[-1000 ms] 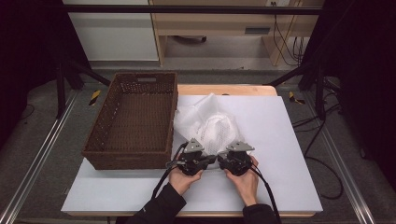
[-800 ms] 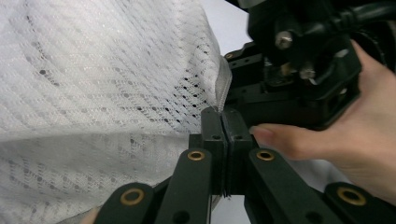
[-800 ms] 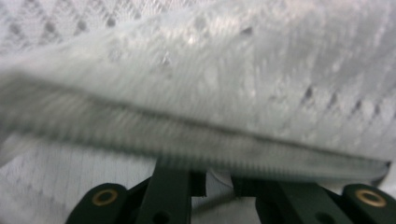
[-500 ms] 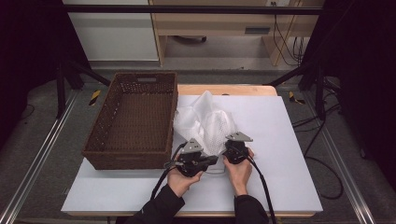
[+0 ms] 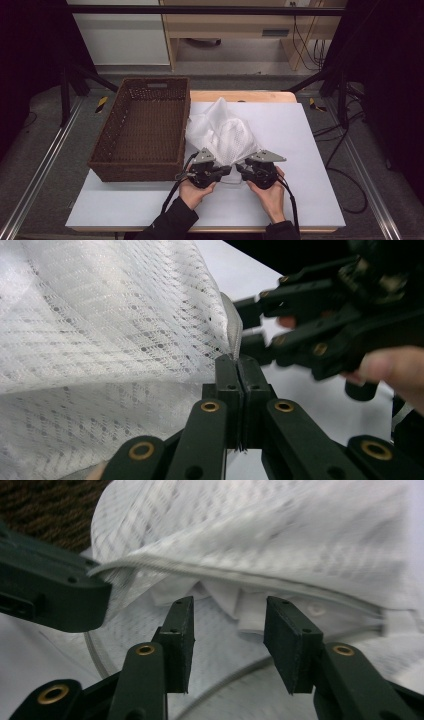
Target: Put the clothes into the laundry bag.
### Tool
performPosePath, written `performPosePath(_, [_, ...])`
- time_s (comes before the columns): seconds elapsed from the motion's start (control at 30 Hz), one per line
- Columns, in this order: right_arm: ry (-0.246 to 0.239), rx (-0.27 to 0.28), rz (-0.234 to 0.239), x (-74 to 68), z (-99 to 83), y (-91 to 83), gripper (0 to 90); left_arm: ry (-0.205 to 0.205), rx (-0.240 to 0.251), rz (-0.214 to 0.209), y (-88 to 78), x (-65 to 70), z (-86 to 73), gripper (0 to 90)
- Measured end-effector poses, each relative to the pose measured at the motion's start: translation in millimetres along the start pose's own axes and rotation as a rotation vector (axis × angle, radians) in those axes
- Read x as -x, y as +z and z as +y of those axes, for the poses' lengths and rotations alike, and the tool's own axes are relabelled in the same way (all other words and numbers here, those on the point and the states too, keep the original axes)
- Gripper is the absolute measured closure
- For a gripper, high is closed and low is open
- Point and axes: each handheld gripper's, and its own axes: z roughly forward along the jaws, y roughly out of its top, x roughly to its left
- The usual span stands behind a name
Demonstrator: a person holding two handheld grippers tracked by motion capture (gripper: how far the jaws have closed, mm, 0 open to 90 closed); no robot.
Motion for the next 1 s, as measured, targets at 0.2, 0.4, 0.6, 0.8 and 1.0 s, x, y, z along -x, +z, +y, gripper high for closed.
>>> performPosePath(0.2, [-0.008,-0.074,-0.087,-4.2,-1.6,43.3,83.3,0.008,0.003,-0.008,-4.3,2.8,0.7,89.1])
performPosePath(0.4, [0.033,-0.081,-0.197,13.2,7.6,53.5,90.0,0.029,-0.009,-0.004,-4.7,8.0,-1.1,89.1])
performPosePath(0.6, [0.046,-0.046,-0.101,12.3,-0.2,21.4,80.1,0.051,-0.050,0.030,7.4,2.9,-6.1,86.5])
performPosePath(0.8, [0.047,0.032,-0.157,29.5,-8.1,-34.4,69.3,0.114,-0.078,0.081,-6.4,6.5,-7.5,68.0])
performPosePath(1.0, [0.095,-0.033,-0.235,67.5,-13.0,-17.0,55.0,0.125,-0.096,0.190,-40.3,2.8,-24.4,61.0])
